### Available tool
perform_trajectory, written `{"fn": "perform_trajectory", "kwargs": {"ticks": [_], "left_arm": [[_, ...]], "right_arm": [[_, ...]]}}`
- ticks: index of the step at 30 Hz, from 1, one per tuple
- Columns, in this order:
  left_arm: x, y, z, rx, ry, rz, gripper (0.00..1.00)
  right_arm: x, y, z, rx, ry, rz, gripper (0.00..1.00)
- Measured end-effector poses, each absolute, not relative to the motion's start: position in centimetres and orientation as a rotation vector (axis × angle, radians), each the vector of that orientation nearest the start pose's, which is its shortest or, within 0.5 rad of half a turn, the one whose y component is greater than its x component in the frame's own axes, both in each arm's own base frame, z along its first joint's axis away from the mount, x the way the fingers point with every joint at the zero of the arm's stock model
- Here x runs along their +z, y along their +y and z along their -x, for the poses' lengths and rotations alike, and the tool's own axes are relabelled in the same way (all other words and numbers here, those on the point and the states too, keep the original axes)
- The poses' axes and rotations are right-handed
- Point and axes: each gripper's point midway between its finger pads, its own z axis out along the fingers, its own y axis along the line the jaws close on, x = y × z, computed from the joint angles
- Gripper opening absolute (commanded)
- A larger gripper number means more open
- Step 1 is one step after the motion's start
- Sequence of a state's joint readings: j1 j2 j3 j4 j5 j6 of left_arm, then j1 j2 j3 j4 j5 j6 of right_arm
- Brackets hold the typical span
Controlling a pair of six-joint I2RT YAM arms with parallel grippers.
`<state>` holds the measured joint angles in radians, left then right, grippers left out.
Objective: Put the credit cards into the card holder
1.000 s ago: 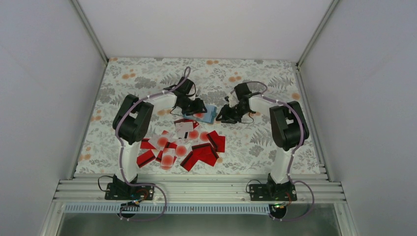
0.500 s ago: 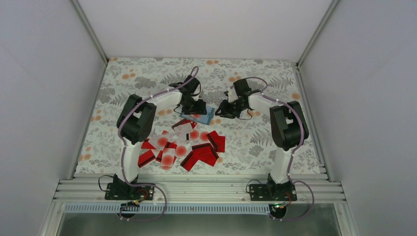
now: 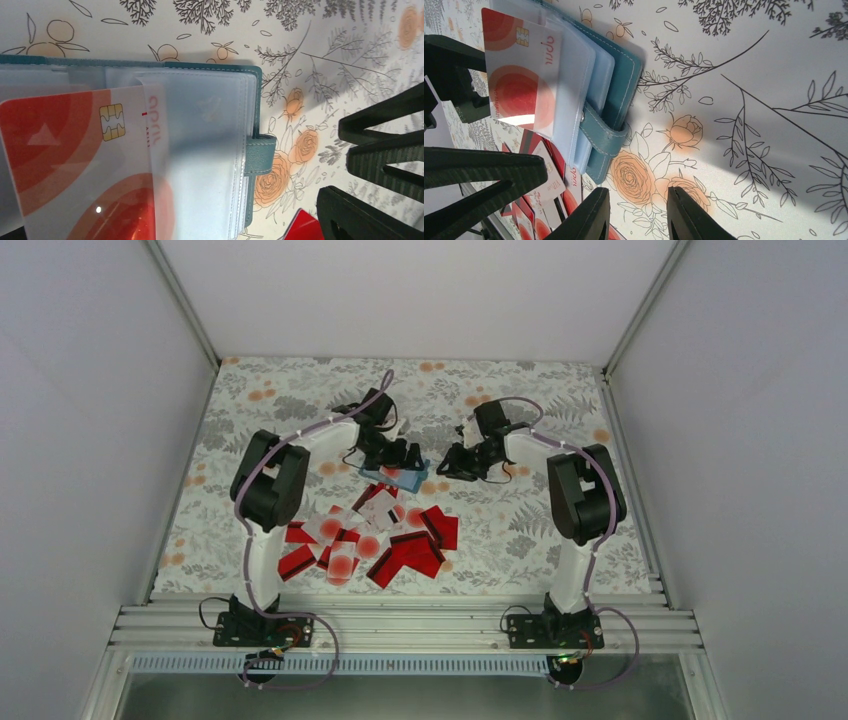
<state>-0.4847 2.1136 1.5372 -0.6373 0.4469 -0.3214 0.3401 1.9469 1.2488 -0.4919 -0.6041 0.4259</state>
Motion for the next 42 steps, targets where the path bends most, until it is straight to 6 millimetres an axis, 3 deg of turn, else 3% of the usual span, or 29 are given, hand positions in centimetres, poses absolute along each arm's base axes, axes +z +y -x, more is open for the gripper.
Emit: {"fn": "perform_trajectory", "kwargs": {"ticks": [8,23,29,33,42], "left_arm": [[4.8,-28.6,-38.3,-1.009,2.814,-0.374,1.0],[4.8,-24.8,-38.5,-1.01,2.842,-0.396,1.0],[5.2,-24.7,-37.8,-1.08,2.864,-0.38,0.88],[5.4,-24.0,-37.6,-1.146,2.865,-0.318,0.88],[5.5,-22.1,-37.8,-1.107,2.879,-0.262,0.81]], "right_arm": [[4.9,23.5,-36.5,1.046,2.844,0.054,0.3],[4.2,23.4,-35.6,1.061,2.867,0.052,0.29],[4.1,23.4,-35.5,1.065,2.868,0.057,0.29],[4.0,23.3,-35.4,1.064,2.873,0.056,0.29],[3.7,23.2,-35.1,1.062,2.881,0.055,0.29]]}}
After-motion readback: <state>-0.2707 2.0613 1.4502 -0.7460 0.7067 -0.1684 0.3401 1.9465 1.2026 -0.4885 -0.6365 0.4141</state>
